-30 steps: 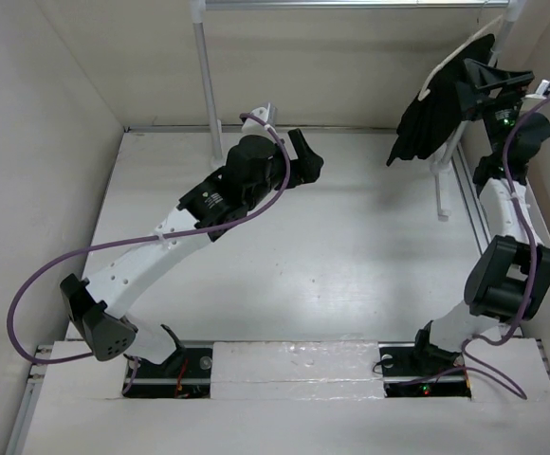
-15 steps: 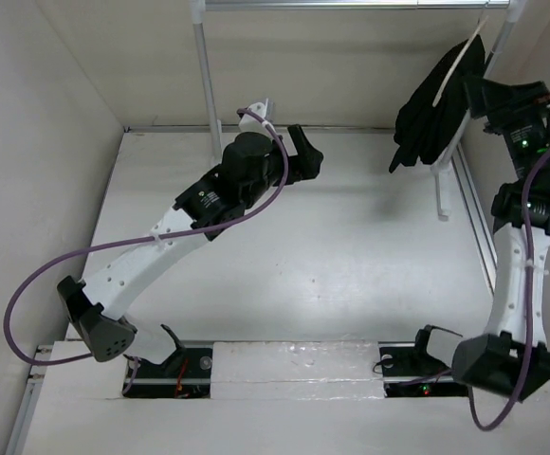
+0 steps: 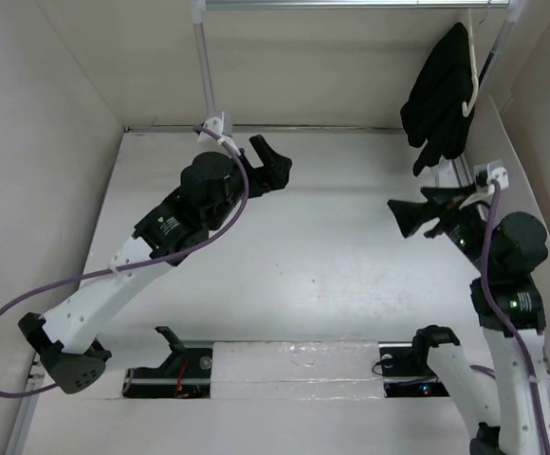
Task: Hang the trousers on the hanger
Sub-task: Reset both arms
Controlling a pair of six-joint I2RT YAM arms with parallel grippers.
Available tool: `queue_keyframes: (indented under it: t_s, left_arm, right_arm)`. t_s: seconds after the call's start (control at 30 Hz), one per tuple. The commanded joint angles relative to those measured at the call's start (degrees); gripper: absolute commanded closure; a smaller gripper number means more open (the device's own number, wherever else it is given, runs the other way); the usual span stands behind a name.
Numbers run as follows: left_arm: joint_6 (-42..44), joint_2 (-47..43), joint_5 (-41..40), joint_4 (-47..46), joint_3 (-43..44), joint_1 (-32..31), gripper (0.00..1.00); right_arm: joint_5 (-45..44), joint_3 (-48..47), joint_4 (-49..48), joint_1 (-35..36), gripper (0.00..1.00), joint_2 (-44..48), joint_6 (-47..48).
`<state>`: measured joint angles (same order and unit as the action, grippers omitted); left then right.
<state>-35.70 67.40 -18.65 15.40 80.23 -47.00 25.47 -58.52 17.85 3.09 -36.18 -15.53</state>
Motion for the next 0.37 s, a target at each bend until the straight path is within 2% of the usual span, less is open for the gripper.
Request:
queue_keyframes:
  t_s: [0.0, 0.17, 0.33]
  left_arm:
    - [-2.35, -2.17, -2.18, 2.88, -4.72, 0.25, 0.11]
    - [-6.22, -5.95, -0.77, 1.40, -12.62, 0.25, 0.11]
    - [-5.87, -5.70, 0.90, 0.69, -12.90, 0.25, 0.09]
  right_arm:
    - [-9.91, 3.05, 17.56, 0.86, 0.00, 6.18, 10.34]
    - [-13.34, 7.19, 22.67, 0.86, 0.00, 11.49, 11.05]
    - [-12.20, 4.74, 22.84, 0.86, 0.00, 7.37, 12.97]
